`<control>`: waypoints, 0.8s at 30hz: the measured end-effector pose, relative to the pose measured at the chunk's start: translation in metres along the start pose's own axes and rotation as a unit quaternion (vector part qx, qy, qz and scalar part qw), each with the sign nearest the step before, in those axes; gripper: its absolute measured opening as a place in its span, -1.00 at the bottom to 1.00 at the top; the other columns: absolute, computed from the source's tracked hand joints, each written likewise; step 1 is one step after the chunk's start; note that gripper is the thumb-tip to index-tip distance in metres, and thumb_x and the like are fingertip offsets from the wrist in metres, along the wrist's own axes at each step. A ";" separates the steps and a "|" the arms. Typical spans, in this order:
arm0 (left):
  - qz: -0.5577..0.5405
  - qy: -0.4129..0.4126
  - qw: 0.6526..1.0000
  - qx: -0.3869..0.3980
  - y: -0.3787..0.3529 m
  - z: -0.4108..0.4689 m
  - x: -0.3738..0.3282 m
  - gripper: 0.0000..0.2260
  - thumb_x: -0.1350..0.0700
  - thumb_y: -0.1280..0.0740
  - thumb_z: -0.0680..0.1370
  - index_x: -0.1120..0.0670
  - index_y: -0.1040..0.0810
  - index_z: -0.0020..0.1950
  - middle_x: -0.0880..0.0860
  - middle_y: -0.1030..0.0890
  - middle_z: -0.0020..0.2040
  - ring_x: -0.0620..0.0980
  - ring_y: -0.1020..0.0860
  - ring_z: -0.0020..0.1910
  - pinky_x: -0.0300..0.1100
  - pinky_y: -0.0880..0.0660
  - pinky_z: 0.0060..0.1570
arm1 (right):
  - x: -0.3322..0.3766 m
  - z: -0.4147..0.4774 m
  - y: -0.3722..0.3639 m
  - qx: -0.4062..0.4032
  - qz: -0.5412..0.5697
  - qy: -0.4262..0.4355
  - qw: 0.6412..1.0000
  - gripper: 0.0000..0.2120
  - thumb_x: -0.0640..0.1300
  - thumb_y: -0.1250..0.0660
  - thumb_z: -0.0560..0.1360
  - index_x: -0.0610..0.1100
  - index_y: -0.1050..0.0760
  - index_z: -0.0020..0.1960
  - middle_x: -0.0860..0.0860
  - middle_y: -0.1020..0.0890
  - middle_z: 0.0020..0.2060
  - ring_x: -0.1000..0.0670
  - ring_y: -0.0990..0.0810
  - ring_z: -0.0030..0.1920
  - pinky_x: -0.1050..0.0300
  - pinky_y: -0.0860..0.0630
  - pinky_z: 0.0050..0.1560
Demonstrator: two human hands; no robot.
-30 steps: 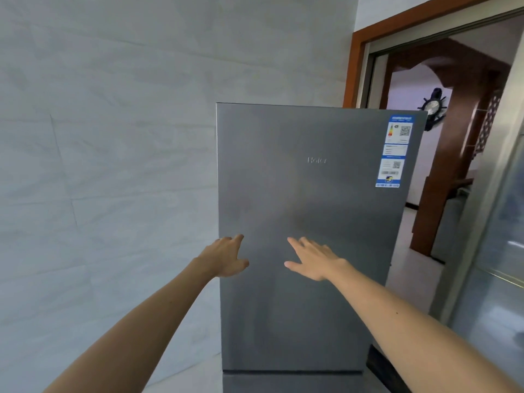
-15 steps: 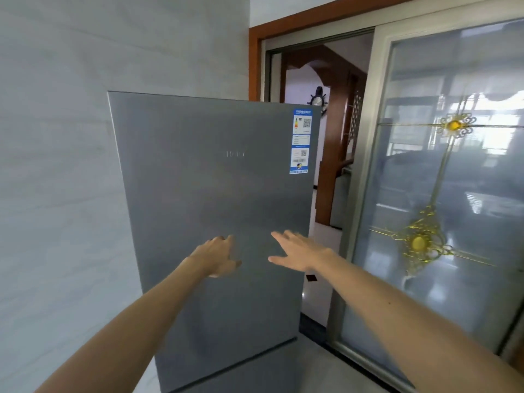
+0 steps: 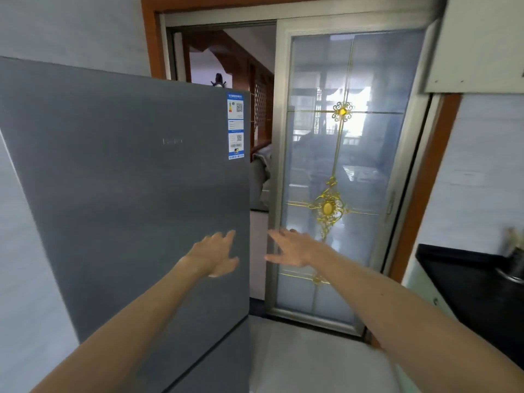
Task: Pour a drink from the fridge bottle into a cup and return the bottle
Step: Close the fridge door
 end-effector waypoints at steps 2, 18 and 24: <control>0.004 -0.032 0.999 0.008 -0.003 0.001 -0.019 -0.34 -0.12 -0.21 0.61 0.07 -0.03 0.62 0.23 -0.33 0.47 0.26 -0.37 0.41 0.15 -0.41 0.32 | -0.012 -0.016 -0.003 0.003 -0.002 -0.022 1.000 -0.26 0.31 -0.13 0.57 -0.06 -0.03 0.58 -0.15 -0.30 0.46 -0.21 -0.35 0.41 -0.20 -0.38 0.28; -0.009 -0.293 0.955 0.045 -0.028 0.003 -0.293 -0.33 -0.13 -0.24 0.57 0.01 -0.08 0.61 0.19 -0.40 0.41 0.24 -0.42 0.35 0.10 -0.46 0.24 | -0.169 -0.251 -0.033 0.020 0.052 -0.280 0.958 -0.28 0.30 -0.12 0.58 0.03 0.03 0.60 -0.15 -0.26 0.49 -0.21 -0.30 0.44 -0.21 -0.37 0.33; -0.043 -0.396 0.914 0.077 -0.045 -0.055 -0.421 -0.30 -0.11 -0.26 0.57 0.03 -0.04 0.62 0.17 -0.39 0.43 0.20 -0.43 0.36 0.07 -0.46 0.28 | -0.207 -0.395 -0.054 0.045 0.079 -0.398 0.913 -0.26 0.32 -0.10 0.58 0.03 0.08 0.61 -0.14 -0.23 0.51 -0.22 -0.27 0.46 -0.22 -0.37 0.34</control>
Point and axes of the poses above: each hand's wrist, its own z-axis towards the middle knuckle, its own y-axis out of the back of the hand, x = y × z, the point moved 8 cm from there along z, towards the middle knuckle
